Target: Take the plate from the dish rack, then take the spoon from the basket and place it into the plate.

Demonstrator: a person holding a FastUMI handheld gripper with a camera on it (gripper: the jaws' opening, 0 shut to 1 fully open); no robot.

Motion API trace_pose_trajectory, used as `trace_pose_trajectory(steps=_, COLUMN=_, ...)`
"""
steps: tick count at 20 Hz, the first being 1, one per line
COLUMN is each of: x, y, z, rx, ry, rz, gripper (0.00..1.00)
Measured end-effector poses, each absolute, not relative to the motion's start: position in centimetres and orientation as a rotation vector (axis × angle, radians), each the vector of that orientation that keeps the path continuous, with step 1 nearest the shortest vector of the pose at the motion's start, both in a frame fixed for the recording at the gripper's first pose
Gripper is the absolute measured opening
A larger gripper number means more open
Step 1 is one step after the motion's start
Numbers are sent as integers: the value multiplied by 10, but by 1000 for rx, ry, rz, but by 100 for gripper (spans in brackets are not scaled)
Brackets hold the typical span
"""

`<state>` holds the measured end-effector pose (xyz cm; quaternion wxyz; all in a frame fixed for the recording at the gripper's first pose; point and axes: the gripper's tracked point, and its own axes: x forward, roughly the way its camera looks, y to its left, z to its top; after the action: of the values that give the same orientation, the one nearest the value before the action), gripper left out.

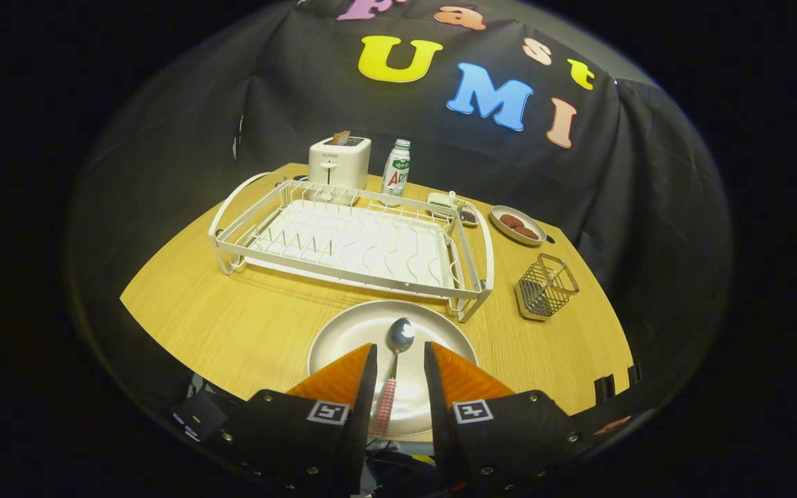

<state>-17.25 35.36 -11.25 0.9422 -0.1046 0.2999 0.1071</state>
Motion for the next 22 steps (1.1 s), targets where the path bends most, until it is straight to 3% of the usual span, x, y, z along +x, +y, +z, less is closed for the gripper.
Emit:
trace_pose_trajectory(steps=3, x=-172, y=355, z=-94, rx=-195, ry=572, rz=231, gripper=38)
trace_pose_trajectory(steps=5, x=-165, y=349, z=-62, rx=-174, ry=490, rz=221, gripper=49)
trace_pose_trajectory(steps=10, x=-136, y=337, z=30, rx=-91, ry=267, rz=197, gripper=49)
trace_pose_trajectory(steps=11, x=-131, y=333, z=50, rx=-75, ry=217, rz=187, gripper=54)
trace_pose_trajectory(steps=12, x=-125, y=329, z=67, rx=-63, ry=174, rz=177, gripper=69)
trace_pose_trajectory(steps=14, x=-114, y=320, z=99, rx=-50, ry=87, rz=160, gripper=77)
trace_pose_trajectory(steps=16, x=-106, y=312, z=124, rx=-39, ry=5, rz=159, gripper=100)
trace_pose_trajectory(steps=22, x=-87, y=301, z=158, rx=28, ry=-113, rz=197, gripper=99)
